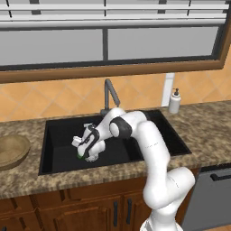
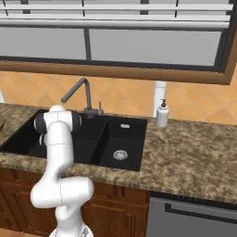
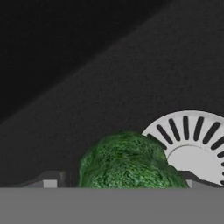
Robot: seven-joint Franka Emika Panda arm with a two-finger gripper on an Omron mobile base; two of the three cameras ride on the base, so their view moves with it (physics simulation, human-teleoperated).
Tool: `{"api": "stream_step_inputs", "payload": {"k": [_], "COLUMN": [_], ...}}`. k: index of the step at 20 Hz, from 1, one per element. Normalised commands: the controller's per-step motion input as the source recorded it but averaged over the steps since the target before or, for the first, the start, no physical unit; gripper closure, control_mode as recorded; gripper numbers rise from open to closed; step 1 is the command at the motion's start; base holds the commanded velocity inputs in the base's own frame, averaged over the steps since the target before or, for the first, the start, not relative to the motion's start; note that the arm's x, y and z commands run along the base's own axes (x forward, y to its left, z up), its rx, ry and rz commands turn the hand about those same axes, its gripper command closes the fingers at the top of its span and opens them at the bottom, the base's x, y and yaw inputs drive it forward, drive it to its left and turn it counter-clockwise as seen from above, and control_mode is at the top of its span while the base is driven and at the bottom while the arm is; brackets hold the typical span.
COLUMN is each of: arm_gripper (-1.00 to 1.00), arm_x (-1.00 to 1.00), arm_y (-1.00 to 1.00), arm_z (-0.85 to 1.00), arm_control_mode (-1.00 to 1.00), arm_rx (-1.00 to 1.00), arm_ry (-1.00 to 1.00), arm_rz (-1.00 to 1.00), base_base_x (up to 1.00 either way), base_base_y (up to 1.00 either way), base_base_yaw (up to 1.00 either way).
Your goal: Pick the broccoli from the sink and place it in the bowl. Then pick the bowl and place it in the microwave. Then close the microwave door and press the start button.
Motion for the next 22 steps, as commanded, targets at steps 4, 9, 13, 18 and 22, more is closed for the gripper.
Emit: {"api": "stream_step_inputs", "payload": {"k": [4,9,13,18,22], "arm_gripper": [1.0,1.0,1.0,1.0,1.0], "arm_x": [0.0,-0.17,-0.59,-0.54,-0.59], "arm_y": [0.1,0.02,0.0,0.07,0.17], "arm_z": [-0.26,0.04,0.81,1.0,1.0], "arm_control_mode": [-1.0,-1.0,-1.0,-1.0,-1.0], "arm_rx": [0.0,0.0,0.01,0.07,0.11], "arm_ry": [0.0,-0.03,-0.12,-0.08,-0.04], "arm_rz": [0.0,0.0,-0.01,0.0,0.0], "base_base_x": [0.0,0.0,0.0,0.0,0.0], "base_base_y": [0.0,0.0,0.0,0.0,0.0], "base_base_yaw": [0.0,0.0,0.0,0.0,0.0]}}
